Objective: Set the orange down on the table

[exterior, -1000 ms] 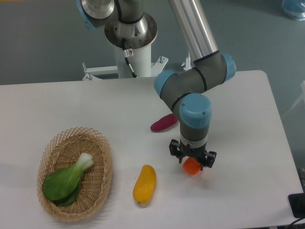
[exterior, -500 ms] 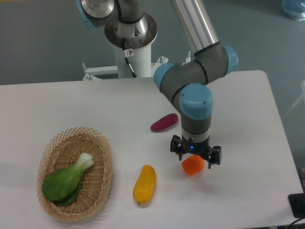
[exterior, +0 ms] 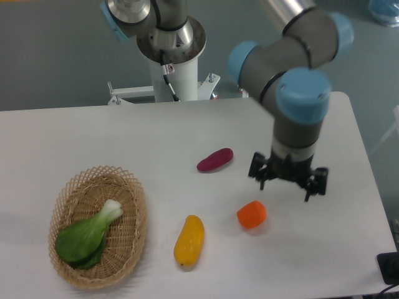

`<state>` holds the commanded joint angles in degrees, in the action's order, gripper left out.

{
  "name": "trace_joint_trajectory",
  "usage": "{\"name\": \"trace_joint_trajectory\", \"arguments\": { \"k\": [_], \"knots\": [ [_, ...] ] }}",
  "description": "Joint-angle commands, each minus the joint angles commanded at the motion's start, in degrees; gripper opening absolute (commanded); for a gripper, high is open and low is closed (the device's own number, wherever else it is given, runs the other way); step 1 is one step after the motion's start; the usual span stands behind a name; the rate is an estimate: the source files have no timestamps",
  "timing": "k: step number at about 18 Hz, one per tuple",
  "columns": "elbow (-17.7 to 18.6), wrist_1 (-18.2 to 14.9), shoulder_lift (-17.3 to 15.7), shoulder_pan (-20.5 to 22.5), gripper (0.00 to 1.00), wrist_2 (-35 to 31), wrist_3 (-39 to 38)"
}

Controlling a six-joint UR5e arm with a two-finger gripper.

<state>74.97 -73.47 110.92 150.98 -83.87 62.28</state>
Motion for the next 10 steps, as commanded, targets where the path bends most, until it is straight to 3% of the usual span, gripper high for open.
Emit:
{"name": "trace_joint_trajectory", "arguments": {
  "k": [10],
  "knots": [
    [0.3, -0.3, -1.5, 1.4, 1.00, 1.8, 2.7]
  ]
}}
